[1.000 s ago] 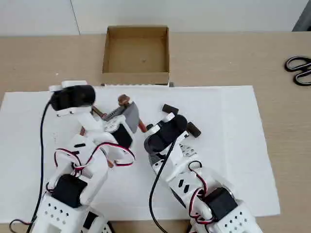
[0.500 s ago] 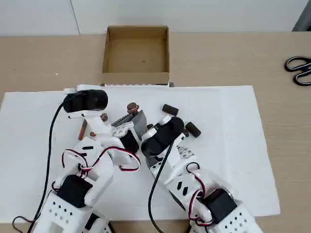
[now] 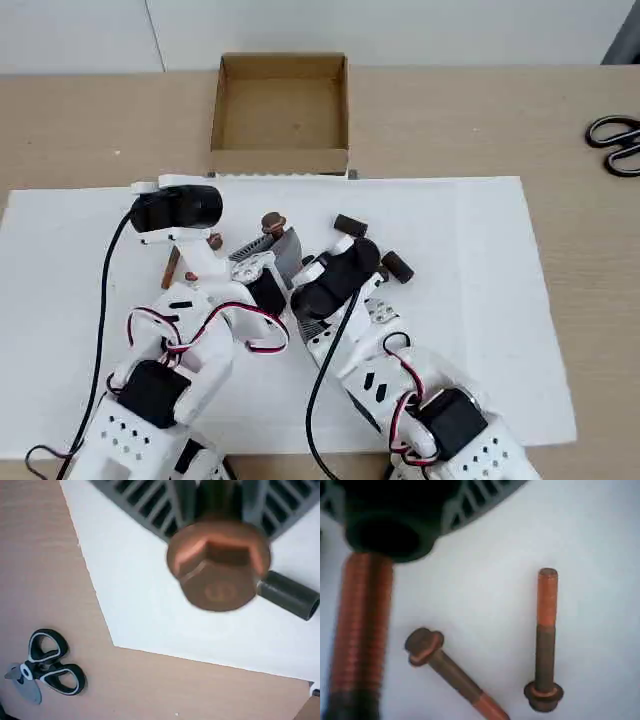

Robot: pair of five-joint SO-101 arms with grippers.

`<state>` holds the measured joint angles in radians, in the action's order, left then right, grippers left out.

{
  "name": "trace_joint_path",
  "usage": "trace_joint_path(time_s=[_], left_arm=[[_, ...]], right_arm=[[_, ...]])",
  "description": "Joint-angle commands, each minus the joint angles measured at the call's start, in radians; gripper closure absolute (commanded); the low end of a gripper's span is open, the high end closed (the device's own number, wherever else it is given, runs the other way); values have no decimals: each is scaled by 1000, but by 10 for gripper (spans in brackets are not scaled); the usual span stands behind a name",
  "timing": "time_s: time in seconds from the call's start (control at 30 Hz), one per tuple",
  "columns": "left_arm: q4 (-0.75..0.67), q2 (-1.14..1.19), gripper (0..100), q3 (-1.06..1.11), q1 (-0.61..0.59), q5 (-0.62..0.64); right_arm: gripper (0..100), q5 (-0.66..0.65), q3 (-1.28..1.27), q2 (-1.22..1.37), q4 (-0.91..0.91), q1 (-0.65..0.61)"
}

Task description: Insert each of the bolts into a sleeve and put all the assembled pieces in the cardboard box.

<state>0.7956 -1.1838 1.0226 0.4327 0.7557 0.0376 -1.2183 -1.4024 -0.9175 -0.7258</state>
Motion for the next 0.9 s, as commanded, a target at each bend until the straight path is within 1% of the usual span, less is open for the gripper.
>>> trace_joint_path(time_s=[0.0, 0.1, 0.3, 0.47, 0.53, 0.63, 0.87], left_arm=[[0, -20, 994, -5, 3, 3], [0, -18, 994, -4, 8, 3], [6, -25, 994, 30, 77, 2], [6, -25, 994, 31, 72, 0], [6, -25, 994, 31, 72, 0], [6, -25, 994, 31, 72, 0], [8, -21, 994, 45, 78, 0]], right_arm=[[995, 5, 49, -13, 28, -5], [995, 5, 49, -13, 28, -5], [995, 5, 49, -15, 30, -4], [995, 3, 49, -15, 51, 51], [995, -23, 49, -15, 71, 68], [995, -63, 49, -15, 85, 71], [995, -66, 60, -15, 93, 68]])
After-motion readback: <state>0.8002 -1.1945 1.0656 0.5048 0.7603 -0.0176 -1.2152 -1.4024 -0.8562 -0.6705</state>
